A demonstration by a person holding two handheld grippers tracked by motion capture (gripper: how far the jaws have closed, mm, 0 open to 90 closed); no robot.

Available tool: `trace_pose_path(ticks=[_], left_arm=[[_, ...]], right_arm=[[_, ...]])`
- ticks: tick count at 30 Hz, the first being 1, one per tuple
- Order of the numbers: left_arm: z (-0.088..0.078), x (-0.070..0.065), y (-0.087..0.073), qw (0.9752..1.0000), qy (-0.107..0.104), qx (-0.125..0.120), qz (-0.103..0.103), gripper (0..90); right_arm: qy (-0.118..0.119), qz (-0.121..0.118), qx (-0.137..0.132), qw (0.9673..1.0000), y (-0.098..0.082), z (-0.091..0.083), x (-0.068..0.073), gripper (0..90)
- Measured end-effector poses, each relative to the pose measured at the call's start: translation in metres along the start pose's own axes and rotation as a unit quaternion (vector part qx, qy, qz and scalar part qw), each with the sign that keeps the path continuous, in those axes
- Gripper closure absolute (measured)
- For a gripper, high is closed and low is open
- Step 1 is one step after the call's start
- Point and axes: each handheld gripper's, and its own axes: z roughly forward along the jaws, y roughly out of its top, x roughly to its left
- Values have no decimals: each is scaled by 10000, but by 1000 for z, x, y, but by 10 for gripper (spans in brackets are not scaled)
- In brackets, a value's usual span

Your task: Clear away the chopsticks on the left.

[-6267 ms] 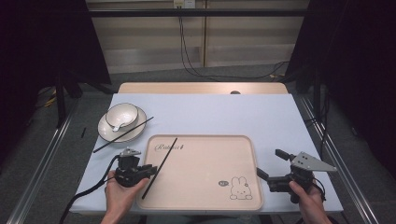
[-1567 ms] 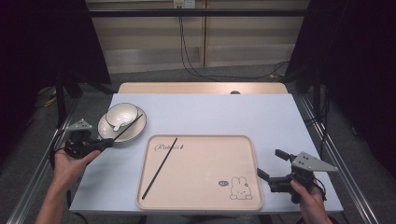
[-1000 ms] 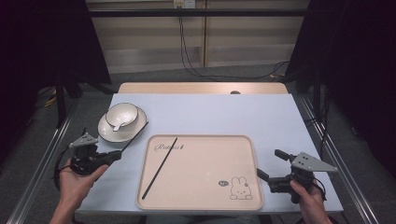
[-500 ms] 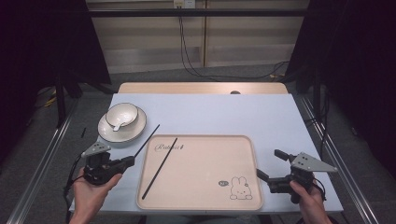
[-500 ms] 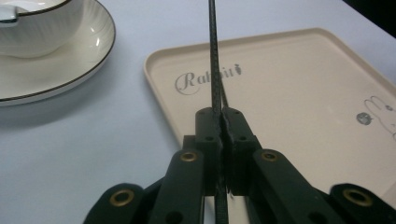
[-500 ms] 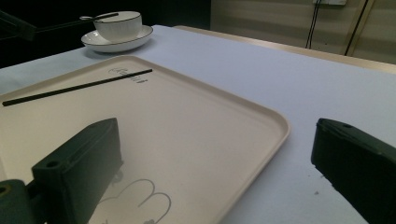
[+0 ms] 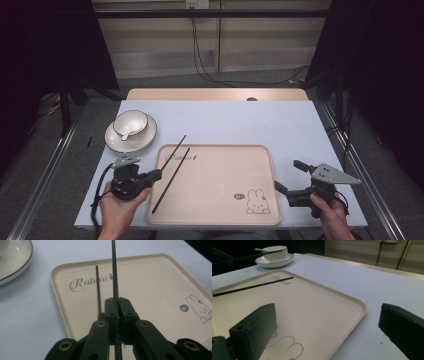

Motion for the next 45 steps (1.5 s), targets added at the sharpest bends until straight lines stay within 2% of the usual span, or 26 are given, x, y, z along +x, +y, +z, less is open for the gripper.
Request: trace_pose_path(ticks=[2, 5, 6, 8, 11, 13, 17, 20, 26, 28, 32, 34, 37, 41, 45], left_arm=[[12, -5, -1, 9999, -77, 47, -90, 862], [22, -9, -3, 9998, -84, 196, -60, 862], [26, -10, -5, 9997, -44, 200, -124, 863], [30, -8, -9, 9993, -66, 318, -173, 862], [35, -3, -15, 9987, 47, 423, -288, 862], [38, -2, -17, 9984, 15, 479, -314, 862], [47, -9, -19, 9976, -36, 665, -197, 862], [52, -12, -21, 9969, 11, 781, -99, 862], [62, -14, -24, 9958, 51, 902, -127, 861], [65, -15, -25, 9954, 41, 956, -80, 859], [65, -15, -26, 9958, 54, 912, -64, 852], [65, -15, -26, 9960, -11, 895, -66, 798], [65, -18, -27, 9958, 37, 910, 71, 776], [65, -16, -27, 9966, -157, 802, 62, 743], [60, -16, -26, 9973, -361, 605, 188, 707]], right_arm=[[-4, 3, -2, 10000, 0, -1, 0, 13], [2, -14, -18, 10000, 0, -1, 0, 14], [21, -18, -16, 10000, 0, -1, 0, 13], [7, -22, -13, 10000, 0, -1, 0, 13], [29, -6, 10, 10000, 0, 0, 0, 14], [20, 0, -2, 10000, 0, 0, 0, 14], [15, 4, 12, 10000, 0, 0, -1, 14], [26, -19, 6, 10000, 0, -1, 0, 14], [17, 10, 6, 10000, 0, 0, 0, 14], [20, 5, 30, 10000, 0, 0, 0, 14], [19, -21, 17, 10000, 0, 0, 0, 13], [33, -19, 21, 10000, 0, 1, 0, 13], [34, -20, 44, 10000, -1, 1, 0, 13], [48, -21, 44, 10000, -1, 1, 0, 14], [43, -15, 27, 10000, 0, 0, 0, 13]])
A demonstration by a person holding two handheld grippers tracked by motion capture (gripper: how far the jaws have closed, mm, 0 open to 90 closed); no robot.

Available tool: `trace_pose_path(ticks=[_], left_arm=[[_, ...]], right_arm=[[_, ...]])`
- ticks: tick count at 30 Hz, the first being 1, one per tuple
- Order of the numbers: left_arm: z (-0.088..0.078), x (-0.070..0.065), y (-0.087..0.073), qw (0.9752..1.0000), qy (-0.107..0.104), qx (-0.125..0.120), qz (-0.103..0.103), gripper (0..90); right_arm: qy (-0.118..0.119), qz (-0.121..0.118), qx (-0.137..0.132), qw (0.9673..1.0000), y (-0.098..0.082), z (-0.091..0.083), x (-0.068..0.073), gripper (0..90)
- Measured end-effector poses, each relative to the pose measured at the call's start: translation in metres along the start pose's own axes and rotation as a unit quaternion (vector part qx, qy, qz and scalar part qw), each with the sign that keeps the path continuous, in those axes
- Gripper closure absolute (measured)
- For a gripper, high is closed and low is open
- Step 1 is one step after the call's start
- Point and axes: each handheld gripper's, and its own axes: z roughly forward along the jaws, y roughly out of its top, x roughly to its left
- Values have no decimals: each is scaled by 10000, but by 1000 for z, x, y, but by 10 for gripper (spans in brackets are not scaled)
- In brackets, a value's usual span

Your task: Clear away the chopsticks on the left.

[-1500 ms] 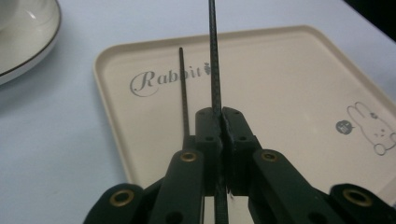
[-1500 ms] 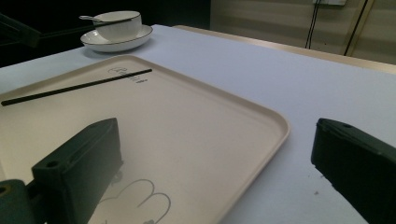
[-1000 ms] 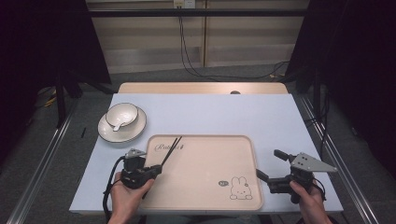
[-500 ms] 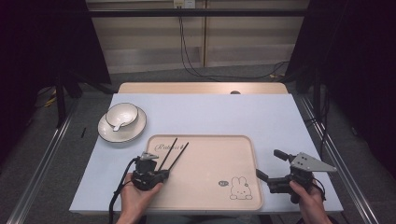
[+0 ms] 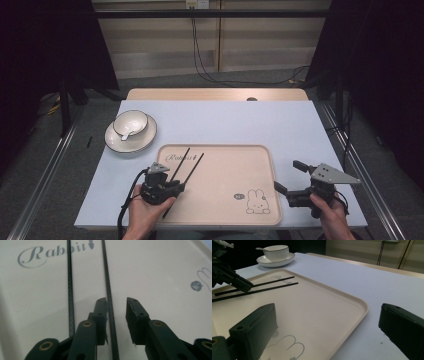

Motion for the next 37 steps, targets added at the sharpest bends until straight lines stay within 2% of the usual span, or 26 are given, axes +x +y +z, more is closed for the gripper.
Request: trace_pose_path(ticks=[1, 2, 5, 8, 9, 10, 11, 13, 14, 16, 19, 20, 22, 25, 27, 30, 32, 33, 35, 36, 37], left_arm=[[-2, 1, 0, 9999, -103, 14, 69, 690], [-3, 0, 0, 9998, -166, -116, 28, 673], [-10, 2, 1, 9994, -175, -302, 36, 624], [-20, 5, 1, 9983, -216, -533, 46, 521], [-23, 5, 1, 9980, -152, -611, 63, 462], [-25, 7, 0, 9975, -193, -671, 94, 411], [-29, 8, 0, 9966, -237, -774, 132, 381], [-36, 9, -1, 9954, -69, -937, 198, 286], [-39, 10, -2, 9946, -134, -1008, 195, 240], [-47, 11, -3, 9933, -46, -1129, 229, 183], [-61, 16, -4, 9892, 90, -1378, 482, 95], [-67, 19, -4, 9881, 41, -1458, 487, 70], [-74, 25, -6, 9867, 92, -1536, 531, 54], [-86, 35, -14, 9822, 214, -1761, 625, 29], [-92, 41, -20, 9808, 143, -1868, 549, 23], [-99, 51, -33, 9781, 211, -2015, 471, 21], [-103, 58, -40, 9783, 100, -2030, 400, 19], [-105, 61, -44, 9765, 137, -2116, 379, 21], [-110, 68, -48, 9753, -41, -2199, 222, 32], [-113, 70, -51, 9738, -118, -2257, 252, 21], [-116, 72, -54, 9719, -78, -2335, 300, 18]], right_arm=[[-8, 28, -2, 10000, 0, 0, 0, 13], [-7, 41, -14, 10000, 0, 0, 0, 13], [-10, 23, -45, 10000, 1, -1, 0, 13], [-27, 4, -62, 10000, 1, -1, -1, 13], [-36, 3, -60, 10000, 1, -1, -1, 13], [-32, 24, -64, 10000, 1, -2, 0, 13], [-25, 41, -58, 10000, 1, -2, 0, 13], [-34, 44, -60, 10000, 1, -2, 0, 13], [-45, 37, -64, 10000, 1, -2, 0, 13], [-52, 31, -70, 10000, 1, -2, -1, 13], [-75, 36, -86, 9999, 1, -1, -1, 13], [-72, 35, -87, 9999, 1, -2, -1, 13], [-83, 49, -87, 9999, 1, -2, -1, 13], [-144, 88, -110, 9998, 1, -2, -2, 14], [-187, 79, -116, 9997, 1, -3, -3, 13], [-235, 84, -144, 9996, 1, -4, -3, 13], [-256, 96, -178, 9995, 1, -5, -3, 13], [-291, 106, -196, 9993, 1, -5, -3, 13], [-303, 94, -223, 9992, 1, -7, -4, 12], [-320, 111, -245, 9991, 1, -7, -4, 12], [-329, 86, -247, 9991, 1, -7, -4, 12]])
